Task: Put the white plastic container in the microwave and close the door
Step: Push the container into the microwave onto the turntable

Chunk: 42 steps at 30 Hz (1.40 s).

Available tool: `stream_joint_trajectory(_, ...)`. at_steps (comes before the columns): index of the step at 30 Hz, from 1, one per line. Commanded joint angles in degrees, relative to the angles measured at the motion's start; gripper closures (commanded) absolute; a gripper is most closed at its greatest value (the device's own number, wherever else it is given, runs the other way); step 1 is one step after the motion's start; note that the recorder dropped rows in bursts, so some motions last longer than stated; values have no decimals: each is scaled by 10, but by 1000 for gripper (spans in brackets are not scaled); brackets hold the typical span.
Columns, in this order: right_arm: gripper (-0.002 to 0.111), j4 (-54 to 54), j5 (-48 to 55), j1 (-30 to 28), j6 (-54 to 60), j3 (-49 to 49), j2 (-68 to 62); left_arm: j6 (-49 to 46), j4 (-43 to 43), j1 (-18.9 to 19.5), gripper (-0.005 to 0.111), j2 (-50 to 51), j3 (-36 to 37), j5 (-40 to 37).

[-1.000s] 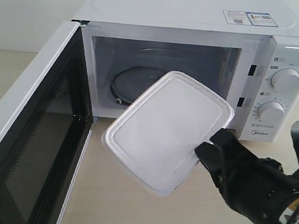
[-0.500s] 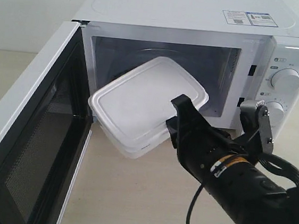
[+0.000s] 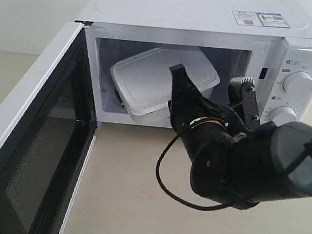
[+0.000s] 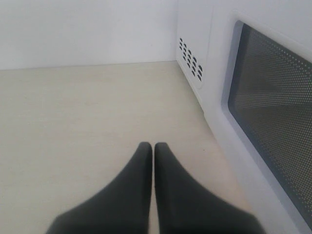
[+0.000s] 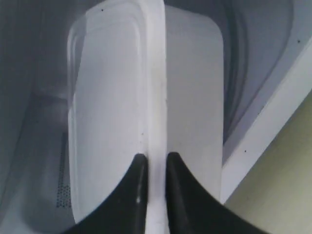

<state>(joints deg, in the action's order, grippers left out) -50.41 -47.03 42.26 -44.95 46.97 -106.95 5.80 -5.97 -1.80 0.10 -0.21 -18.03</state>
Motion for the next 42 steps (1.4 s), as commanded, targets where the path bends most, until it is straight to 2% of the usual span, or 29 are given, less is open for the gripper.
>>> stream_joint_trajectory(1, 109, 3, -9, -23, 10, 25, -18, -2, -1, 1, 103, -1, 2, 2)
stream_joint_trajectory(7, 108, 21, 13, -34, 10, 69, -48, -2, -1, 1, 103, -1, 2, 2)
stream_joint_trajectory(11, 104, 21, 15, -34, 12, 79, -57, -2, -1, 1, 103, -1, 2, 2)
stream_joint_trajectory(15, 89, 16, 10, -34, 19, 79, -57, -2, -1, 1, 103, -1, 2, 2)
stream_joint_trajectory(18, 73, 16, 10, -34, 23, 79, -57, -2, -1, 1, 103, -1, 2, 2)
stream_joint_trajectory(21, 63, 16, 12, -34, 37, 79, -57, -2, -1, 1, 103, -1, 2, 2)
stream_joint_trajectory(28, 62, 52, 26, -34, 43, 65, -49, -2, -1, 1, 103, -1, 2, 2)
stream_joint_trajectory(35, 62, 130, 25, -34, 59, -17, 19, -2, -1, 1, 103, -1, 2, 2)
stream_joint_trajectory(39, 62, 272, 34, -34, 74, -93, 107, -2, -1, 1, 103, -1, 2, 2)
stream_joint_trajectory(42, 62, 387, 114, -34, 101, -125, 178, -2, -1, 1, 103, -1, 2, 2)
